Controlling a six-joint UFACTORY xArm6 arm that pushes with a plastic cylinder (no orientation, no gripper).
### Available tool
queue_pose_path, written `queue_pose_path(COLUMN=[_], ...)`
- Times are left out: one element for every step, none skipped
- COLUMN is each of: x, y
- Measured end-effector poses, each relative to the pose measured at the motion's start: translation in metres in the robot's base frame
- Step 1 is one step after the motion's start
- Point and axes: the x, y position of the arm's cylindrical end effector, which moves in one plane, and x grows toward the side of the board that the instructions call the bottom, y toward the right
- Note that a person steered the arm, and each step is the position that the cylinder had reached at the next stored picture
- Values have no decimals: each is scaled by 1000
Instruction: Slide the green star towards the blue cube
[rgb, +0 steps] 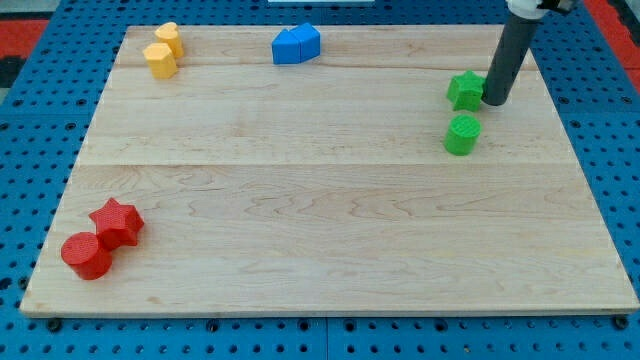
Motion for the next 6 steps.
queue_pose_path(x=[-16,-23,-23,-23,-23,-24], y=[-15,-58,-107,-146,-181,-217])
